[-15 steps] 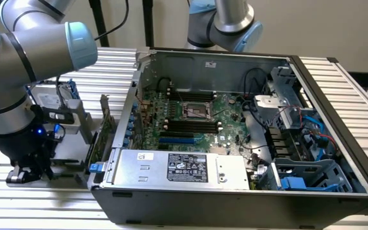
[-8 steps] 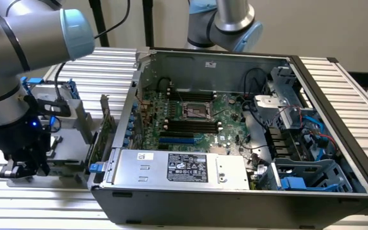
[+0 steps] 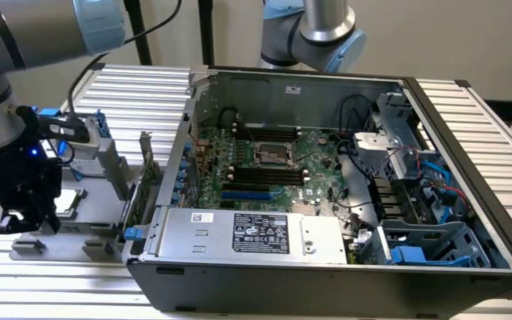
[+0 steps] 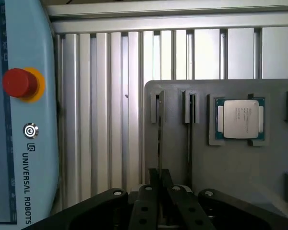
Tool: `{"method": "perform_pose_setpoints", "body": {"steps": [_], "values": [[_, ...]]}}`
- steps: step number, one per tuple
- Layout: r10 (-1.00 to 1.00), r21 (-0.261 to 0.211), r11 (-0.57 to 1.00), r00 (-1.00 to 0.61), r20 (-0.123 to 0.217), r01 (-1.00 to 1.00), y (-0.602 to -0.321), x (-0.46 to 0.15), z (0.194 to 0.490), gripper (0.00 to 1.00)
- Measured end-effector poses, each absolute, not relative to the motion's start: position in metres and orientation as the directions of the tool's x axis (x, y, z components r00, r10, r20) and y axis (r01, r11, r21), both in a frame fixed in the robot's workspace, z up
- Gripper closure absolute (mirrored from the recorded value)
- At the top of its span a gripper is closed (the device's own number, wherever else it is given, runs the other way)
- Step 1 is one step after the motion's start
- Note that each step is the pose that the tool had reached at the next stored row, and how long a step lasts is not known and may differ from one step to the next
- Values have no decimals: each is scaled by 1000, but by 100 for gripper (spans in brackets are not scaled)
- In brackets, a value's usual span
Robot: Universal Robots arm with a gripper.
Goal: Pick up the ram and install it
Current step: 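Pick up the ram and move it above insertion slot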
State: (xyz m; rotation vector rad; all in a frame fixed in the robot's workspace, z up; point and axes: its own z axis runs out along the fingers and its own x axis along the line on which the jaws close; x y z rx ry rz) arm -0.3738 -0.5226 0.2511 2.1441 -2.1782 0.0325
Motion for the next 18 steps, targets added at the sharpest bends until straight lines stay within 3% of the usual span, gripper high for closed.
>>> {"method": "perform_pose_setpoints", "body": {"steps": [18], "values": [[-999,44,-30,31,33,-999,-523,-340,320,86]]}}
